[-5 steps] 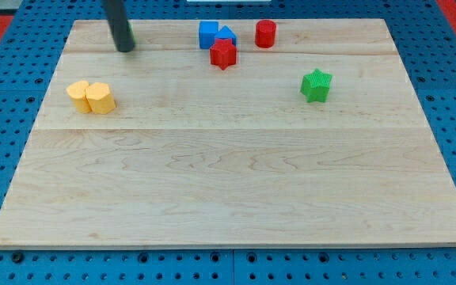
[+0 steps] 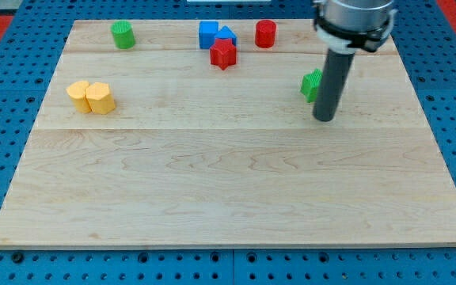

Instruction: Push green star below to the red circle

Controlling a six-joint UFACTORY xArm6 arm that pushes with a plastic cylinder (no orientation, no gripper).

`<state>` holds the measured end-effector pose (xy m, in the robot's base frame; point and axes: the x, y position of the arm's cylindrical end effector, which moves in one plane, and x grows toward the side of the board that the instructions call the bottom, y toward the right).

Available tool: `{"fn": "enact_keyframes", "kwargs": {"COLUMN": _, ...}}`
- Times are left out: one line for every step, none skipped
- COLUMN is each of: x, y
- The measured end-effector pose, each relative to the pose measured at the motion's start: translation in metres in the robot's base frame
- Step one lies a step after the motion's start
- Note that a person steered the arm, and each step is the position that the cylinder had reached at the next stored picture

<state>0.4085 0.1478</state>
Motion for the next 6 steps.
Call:
{"fn": "enact_keyframes", "kwargs": {"x": -0.028, "y": 0.0}}
{"fn": "enact_keyframes", "kwargs": {"x": -0.044, "y": 0.001}}
{"fn": "enact_keyframes", "kwargs": {"x": -0.064, "y": 0.016}}
{"fn": "enact_keyframes", "kwargs": {"x": -0.074, "y": 0.015}}
{"fn": "enact_keyframes", "kwargs": {"x": -0.077, "y": 0.015}}
{"fn": "enact_keyframes", "kwargs": {"x": -0.095, "y": 0.03}}
